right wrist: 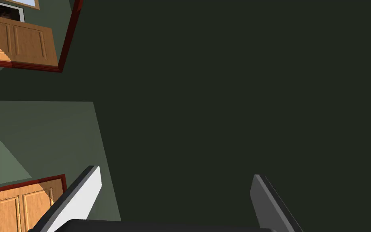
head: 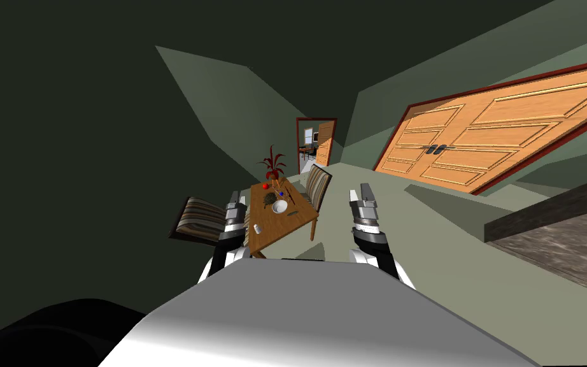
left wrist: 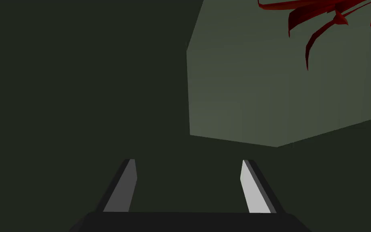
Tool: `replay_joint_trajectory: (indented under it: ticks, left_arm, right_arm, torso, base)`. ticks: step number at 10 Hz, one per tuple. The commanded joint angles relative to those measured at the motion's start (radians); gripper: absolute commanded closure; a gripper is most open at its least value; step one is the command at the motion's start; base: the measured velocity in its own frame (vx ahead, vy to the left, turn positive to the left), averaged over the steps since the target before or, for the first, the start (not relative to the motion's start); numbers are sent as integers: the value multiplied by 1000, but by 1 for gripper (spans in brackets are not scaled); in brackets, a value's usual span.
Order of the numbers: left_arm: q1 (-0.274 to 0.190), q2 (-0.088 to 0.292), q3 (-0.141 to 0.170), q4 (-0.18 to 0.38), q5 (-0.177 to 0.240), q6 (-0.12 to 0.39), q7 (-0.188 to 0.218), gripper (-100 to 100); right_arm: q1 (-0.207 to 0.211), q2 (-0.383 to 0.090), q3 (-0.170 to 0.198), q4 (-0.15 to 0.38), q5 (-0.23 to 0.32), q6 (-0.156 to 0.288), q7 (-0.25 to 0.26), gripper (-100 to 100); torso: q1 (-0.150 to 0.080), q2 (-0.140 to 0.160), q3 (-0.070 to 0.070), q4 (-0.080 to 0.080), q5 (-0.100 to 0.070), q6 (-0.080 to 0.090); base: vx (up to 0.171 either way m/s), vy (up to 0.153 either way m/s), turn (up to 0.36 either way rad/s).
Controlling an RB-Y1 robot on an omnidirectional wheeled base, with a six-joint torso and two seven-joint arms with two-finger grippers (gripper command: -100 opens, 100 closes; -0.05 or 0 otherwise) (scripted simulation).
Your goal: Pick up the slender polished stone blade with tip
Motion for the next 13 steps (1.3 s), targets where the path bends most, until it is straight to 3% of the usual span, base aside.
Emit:
replay_joint_trajectory:
  ticks: [1,8,13]
  left_arm:
    - [-12,37,6,23,10,24,10,-100]
    - [-95,139,52,177,79,188,82,-100]
    - [-149,174,80,286,122,308,126,-100]
  right_arm:
    - [0,0,0,0,0,0,0,0]
    - [0,0,0,0,0,0,0,0]
    - [0,0,0,0,0,0,0,0]
  torso:
    - [0,0,0,0,0,0]
    - [-9,0,0,0,-2,0]
    - [-6,0,0,0,-1,0]
  base:
    - [-11,-48,-41]
    - [-3,-119,-59]
    - [5,-94,-56]
